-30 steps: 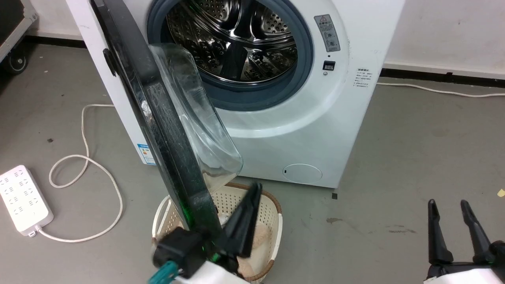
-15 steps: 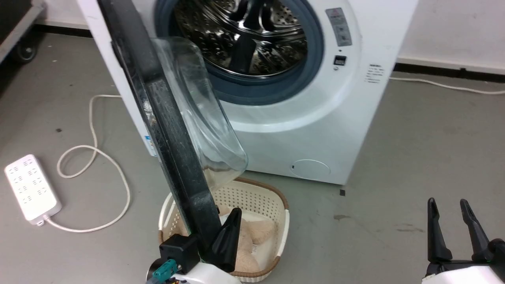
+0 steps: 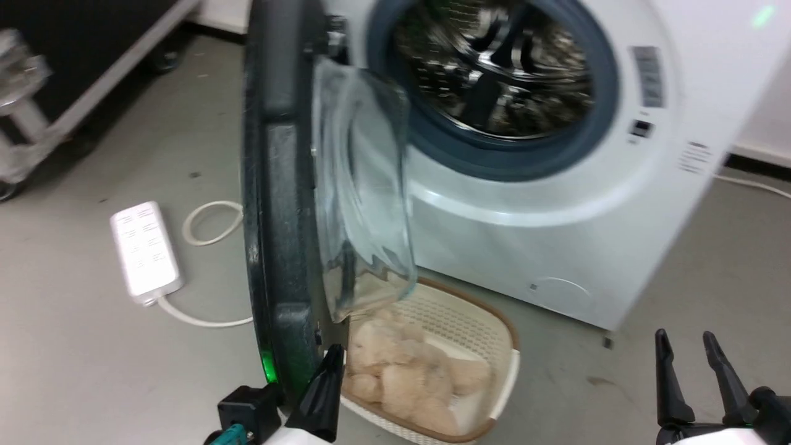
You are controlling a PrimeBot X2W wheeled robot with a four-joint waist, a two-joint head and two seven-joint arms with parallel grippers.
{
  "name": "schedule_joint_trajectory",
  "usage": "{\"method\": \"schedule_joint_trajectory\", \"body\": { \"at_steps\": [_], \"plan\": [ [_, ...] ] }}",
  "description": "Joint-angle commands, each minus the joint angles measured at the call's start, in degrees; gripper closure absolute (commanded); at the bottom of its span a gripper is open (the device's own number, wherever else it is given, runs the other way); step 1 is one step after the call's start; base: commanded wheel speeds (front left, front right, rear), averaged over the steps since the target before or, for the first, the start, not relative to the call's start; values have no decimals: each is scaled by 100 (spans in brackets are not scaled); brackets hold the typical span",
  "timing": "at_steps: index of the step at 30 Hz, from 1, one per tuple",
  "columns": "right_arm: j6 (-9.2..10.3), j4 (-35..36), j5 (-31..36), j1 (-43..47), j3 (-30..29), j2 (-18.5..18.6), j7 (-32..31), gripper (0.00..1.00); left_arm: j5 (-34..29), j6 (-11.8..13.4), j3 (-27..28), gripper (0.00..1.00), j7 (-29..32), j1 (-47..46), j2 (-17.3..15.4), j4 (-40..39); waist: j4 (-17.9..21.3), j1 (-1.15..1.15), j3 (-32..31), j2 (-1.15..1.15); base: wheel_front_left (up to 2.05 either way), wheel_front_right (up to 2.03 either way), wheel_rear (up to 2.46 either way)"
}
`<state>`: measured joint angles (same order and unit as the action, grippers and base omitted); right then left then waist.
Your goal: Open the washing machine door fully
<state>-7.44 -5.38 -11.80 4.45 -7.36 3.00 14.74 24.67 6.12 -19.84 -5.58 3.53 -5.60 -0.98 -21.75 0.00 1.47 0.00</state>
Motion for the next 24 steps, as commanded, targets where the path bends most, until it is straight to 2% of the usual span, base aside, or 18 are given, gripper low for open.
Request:
{"method": "schedule_joint_trajectory", "body": {
  "at_steps": [1,5,10,16,24],
  "plan": [
    [-5,-19,-39,42,24,-13,26,0,21,55,80,100,-15,57,-44,-39,-365,0,-59,0,0,0,0],
    [-5,-33,-6,13,111,-13,26,0,95,122,313,100,-36,-3,-164,-53,-597,0,-30,0,0,0,0],
    [-5,-14,64,-72,188,-13,26,0,274,142,719,100,-11,-180,-408,-19,-672,0,117,0,0,0,0],
    [-5,24,216,-159,281,-13,26,0,531,93,1227,100,158,-488,-823,109,-581,0,470,0,0,0,0],
    [-5,60,450,-331,323,-13,26,0,820,-80,1832,100,455,-985,-1548,693,-345,0,951,0,0,0,0]
  ]
}}
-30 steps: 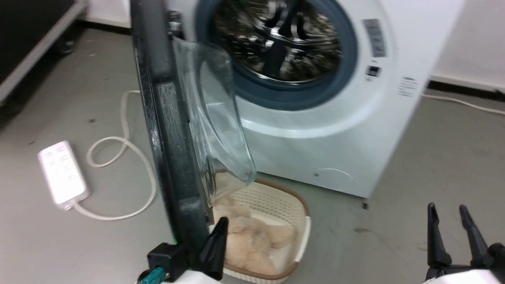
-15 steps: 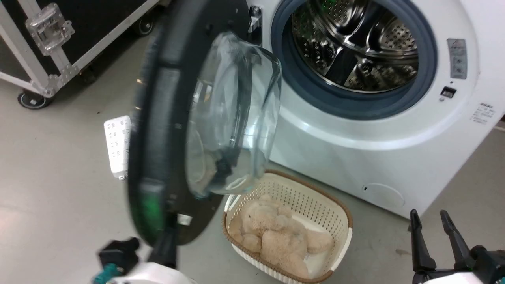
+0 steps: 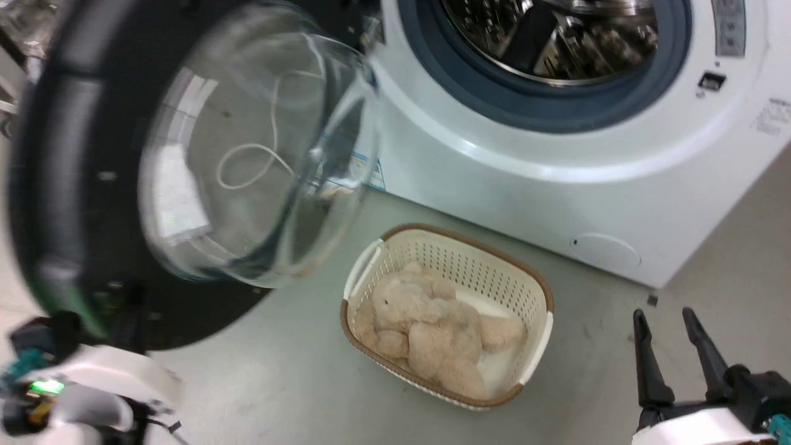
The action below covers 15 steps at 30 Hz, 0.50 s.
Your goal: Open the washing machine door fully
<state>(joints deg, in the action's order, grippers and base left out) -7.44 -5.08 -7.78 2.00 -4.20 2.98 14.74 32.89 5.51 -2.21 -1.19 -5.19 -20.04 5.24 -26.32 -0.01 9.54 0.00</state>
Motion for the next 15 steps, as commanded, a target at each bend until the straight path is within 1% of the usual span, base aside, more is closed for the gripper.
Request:
{"method": "schedule_joint_trajectory", "body": {
  "at_steps": [1,4,6,7,11,15],
  "plan": [
    [-5,36,76,-112,2,-11,26,0,15,-34,148,100,41,-181,-214,176,137,1,190,0,0,0,0],
    [-5,95,132,-198,-34,-11,26,0,43,-47,397,100,71,-359,-547,520,226,1,330,0,0,0,0],
    [-5,136,145,-231,-54,-11,26,0,95,-41,543,100,74,-467,-688,738,274,1,408,0,0,0,0],
    [-5,151,180,-257,-54,-11,26,0,188,-80,763,100,24,-625,-904,1084,327,1,498,0,0,0,0],
    [-5,154,206,-277,-63,-11,26,0,242,-142,914,100,-142,-841,-1063,1486,367,1,549,0,0,0,0],
    [-5,139,209,-273,-78,-11,26,0,219,-255,892,100,-362,-987,-1098,1713,400,1,532,0,0,0,0]
  ]
}}
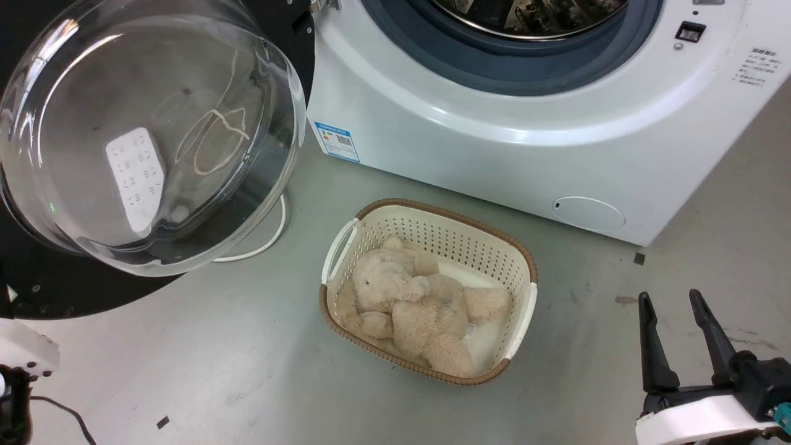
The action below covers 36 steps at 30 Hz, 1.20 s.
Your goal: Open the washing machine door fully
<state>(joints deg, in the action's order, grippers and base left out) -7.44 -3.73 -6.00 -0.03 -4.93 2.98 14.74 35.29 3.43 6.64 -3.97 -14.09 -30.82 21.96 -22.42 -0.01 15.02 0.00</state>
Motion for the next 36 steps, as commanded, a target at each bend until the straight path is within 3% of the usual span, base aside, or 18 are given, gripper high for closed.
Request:
{"method": "schedule_joint_trajectory", "body": {
  "at_steps": [1,2,6,9,12,19,29,30,31,32,36],
  "plan": [
    [-5,-2,31,-68,-14,-11,26,0,-34,-81,-14,100,-153,-125,-12,75,21,1,-35,0,0,0,0],
    [-5,96,24,-95,-55,-11,26,0,-142,-199,-165,100,-372,-137,39,75,63,1,-128,0,0,0,0],
    [-5,366,-29,-95,-161,-11,26,0,-286,-262,-300,100,-832,-69,263,-276,179,1,-330,0,0,0,0],
    [-5,541,-57,-61,-282,-11,26,0,-525,-184,-411,100,-1006,93,457,-705,315,1,-497,0,0,0,0],
    [-5,682,-55,-1,-387,-11,26,0,-780,-59,-545,100,-1073,290,739,-1217,478,1,-675,0,0,0,0],
    [-5,914,-42,174,-555,-11,26,0,-1220,-34,-844,100,-1100,774,1279,-2090,913,1,-1022,0,0,0,0],
    [-5,948,64,450,-356,-11,26,0,-1804,140,-1007,100,-1102,1534,1760,-2364,1434,1,-1335,0,0,0,0],
    [-5,939,64,474,-345,-11,26,0,-1878,118,-1043,95,-1102,1598,1796,-2401,1461,1,-1349,0,0,0,0],
    [-5,927,62,499,-336,-11,26,0,-1951,105,-1066,27,-1102,1649,1844,-2450,1481,1,-1353,0,0,0,0],
    [-5,917,64,520,-325,-11,26,0,-2027,136,-1055,0,-1102,1689,1910,-2508,1495,1,-1354,0,0,0,0],
    [-5,864,70,582,-273,-11,26,0,-2335,97,-1139,0,-1102,1837,2064,-2545,1530,1,-1362,0,0,0,0]
  ]
}}
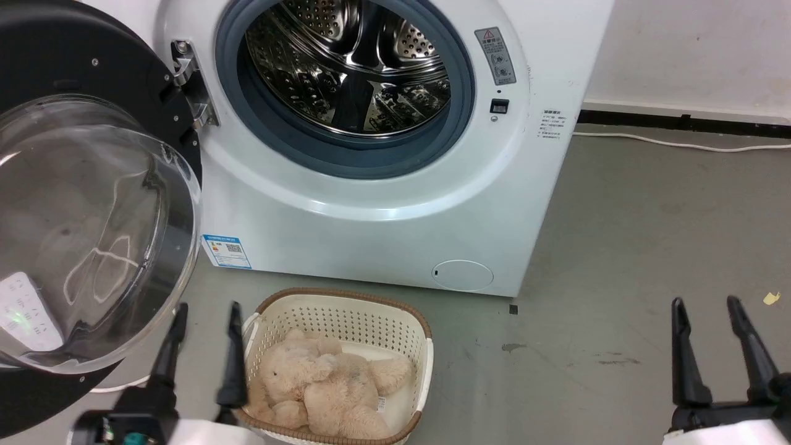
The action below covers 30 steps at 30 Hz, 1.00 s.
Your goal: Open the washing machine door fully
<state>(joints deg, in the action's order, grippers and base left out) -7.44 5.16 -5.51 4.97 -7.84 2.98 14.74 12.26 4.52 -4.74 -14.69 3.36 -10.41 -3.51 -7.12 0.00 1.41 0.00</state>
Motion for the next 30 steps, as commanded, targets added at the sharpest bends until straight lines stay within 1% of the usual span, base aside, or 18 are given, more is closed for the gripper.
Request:
{"method": "schedule_joint_trajectory", "body": {
  "at_steps": [1,6,9,16,30],
  "plan": [
    [-5,-43,17,96,22,-11,26,0,-81,-33,-24,0,-30,113,66,12,2,0,-5,0,0,0,0],
    [-5,-115,-25,120,8,-11,26,0,-366,-161,-189,0,-30,142,216,55,-3,0,20,0,0,0,0],
    [-5,-142,-27,103,22,-11,26,0,-421,-222,-215,0,-30,130,301,140,4,0,25,0,0,0,0],
    [-5,-190,-62,66,51,-11,26,0,-546,-318,-208,0,-30,83,379,300,39,0,20,0,0,0,0],
    [-5,-248,-119,49,91,-11,26,0,-677,-369,-136,0,-30,49,451,361,35,0,30,0,0,0,0]
  ]
}}
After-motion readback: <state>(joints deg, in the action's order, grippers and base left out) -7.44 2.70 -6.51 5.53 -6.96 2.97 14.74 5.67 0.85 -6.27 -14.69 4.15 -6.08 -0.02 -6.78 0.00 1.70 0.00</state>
